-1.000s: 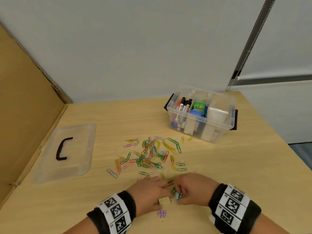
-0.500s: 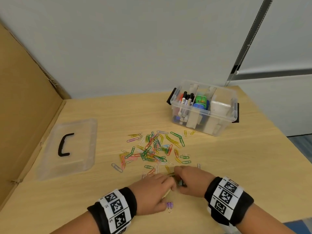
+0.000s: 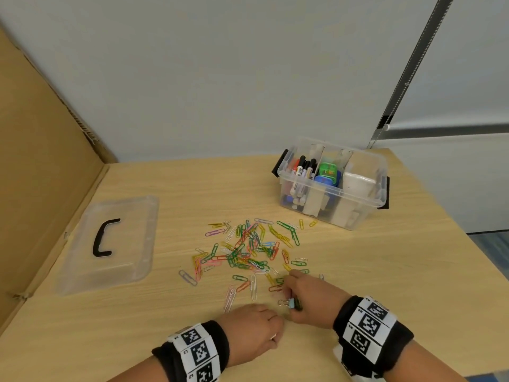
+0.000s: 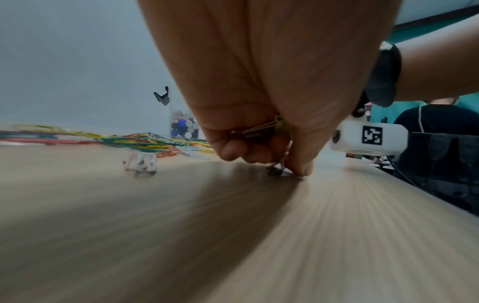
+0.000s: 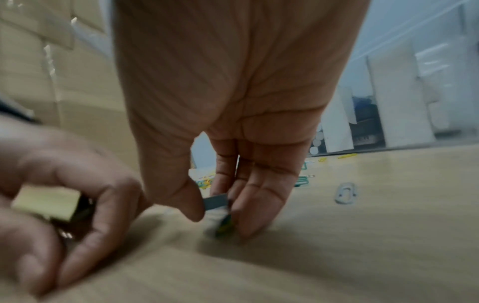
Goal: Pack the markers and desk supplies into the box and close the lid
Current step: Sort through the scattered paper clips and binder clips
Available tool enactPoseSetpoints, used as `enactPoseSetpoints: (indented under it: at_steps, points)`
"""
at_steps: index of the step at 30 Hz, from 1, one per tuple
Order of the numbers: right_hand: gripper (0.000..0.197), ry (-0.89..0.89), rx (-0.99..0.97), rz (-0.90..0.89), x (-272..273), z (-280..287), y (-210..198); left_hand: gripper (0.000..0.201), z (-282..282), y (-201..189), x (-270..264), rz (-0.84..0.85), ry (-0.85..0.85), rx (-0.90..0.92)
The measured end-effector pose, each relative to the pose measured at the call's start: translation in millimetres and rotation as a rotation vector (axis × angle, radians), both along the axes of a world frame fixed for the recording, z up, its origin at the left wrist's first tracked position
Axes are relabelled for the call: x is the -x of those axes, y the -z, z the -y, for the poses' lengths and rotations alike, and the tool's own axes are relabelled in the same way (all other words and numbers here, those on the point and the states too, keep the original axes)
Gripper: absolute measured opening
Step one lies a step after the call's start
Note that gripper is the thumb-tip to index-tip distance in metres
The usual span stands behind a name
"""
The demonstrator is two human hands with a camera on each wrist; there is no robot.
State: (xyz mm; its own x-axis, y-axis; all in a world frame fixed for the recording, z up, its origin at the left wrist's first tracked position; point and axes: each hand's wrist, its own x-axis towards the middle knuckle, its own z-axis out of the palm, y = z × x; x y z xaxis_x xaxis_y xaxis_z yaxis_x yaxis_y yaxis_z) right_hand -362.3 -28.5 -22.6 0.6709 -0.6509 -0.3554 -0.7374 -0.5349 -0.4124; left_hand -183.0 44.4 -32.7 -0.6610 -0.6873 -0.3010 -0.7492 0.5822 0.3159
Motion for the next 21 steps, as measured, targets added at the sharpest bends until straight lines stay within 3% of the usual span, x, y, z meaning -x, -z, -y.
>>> enactPoseSetpoints:
  at_steps: [4, 7, 10, 15, 19, 21]
  points:
    - [0.021, 0.077, -0.117, 0.174, 9.5, 12.0, -12.7, 0.02, 3.9, 2.9, -8.4, -0.077, -0.073, -0.021]
    - [0.018, 0.128, -0.097, 0.328, 21.3, 30.3, -41.0, 0.016, 8.8, 0.4, -11.9, -0.147, -0.14, -0.036]
    - [0.016, 0.249, 0.102, 0.519, 39.8, 57.9, -76.6, 0.016, 19.2, -12.2, -15.8, -0.242, -0.267, -0.021]
    - [0.017, 0.596, 0.552, 0.795, 75.9, 127.4, -111.1, 0.013, 48.3, -40.1, -18.6, -0.333, -0.45, 0.067]
    - [0.017, 0.738, 0.73, 0.659, 91.7, 188.7, -103.7, 0.011, 71.5, -55.7, -8.6, -0.358, -0.522, 0.113]
    - [0.019, 0.748, 0.697, 0.371, 95.5, 208.1, -97.6, 0.009, 80.1, -57.8, -2.6, -0.371, -0.551, 0.129]
